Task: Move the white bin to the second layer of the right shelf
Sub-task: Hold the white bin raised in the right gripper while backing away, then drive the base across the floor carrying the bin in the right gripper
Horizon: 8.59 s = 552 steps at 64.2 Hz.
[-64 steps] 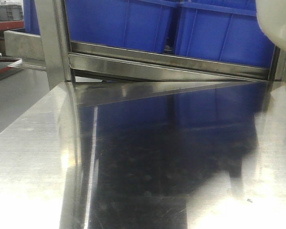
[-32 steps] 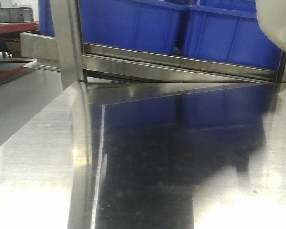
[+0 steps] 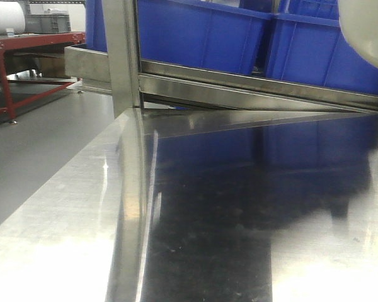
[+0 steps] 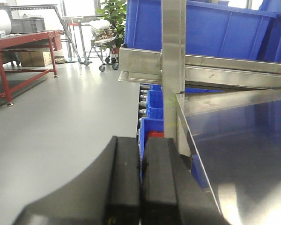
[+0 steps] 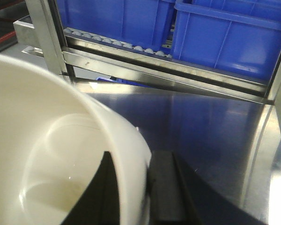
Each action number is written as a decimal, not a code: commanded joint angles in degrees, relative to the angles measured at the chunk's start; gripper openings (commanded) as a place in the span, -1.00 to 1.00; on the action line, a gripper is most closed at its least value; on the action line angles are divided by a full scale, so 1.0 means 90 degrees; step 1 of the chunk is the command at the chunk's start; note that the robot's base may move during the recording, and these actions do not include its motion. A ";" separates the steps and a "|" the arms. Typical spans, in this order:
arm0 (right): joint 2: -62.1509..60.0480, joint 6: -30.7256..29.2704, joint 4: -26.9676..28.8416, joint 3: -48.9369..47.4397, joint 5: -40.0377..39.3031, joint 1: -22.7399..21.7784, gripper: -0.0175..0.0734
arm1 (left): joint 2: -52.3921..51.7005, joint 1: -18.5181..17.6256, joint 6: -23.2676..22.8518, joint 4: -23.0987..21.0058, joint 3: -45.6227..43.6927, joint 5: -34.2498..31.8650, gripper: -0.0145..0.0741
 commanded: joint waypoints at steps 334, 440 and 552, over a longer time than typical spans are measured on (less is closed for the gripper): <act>-0.0003 0.0001 -0.0081 -0.0195 -0.0623 -0.0033 -0.49 | -0.0089 -0.0023 -0.0022 -0.0035 0.0234 -0.0535 -0.48; -0.0003 0.0001 -0.0081 -0.0195 -0.0617 -0.0033 -0.49 | -0.0089 -0.0023 -0.0022 -0.0035 0.0234 -0.0535 -0.48; -0.0003 0.0001 -0.0081 -0.0195 -0.0618 -0.0033 -0.49 | -0.0089 -0.0023 -0.0022 -0.0035 0.0234 -0.0535 -0.48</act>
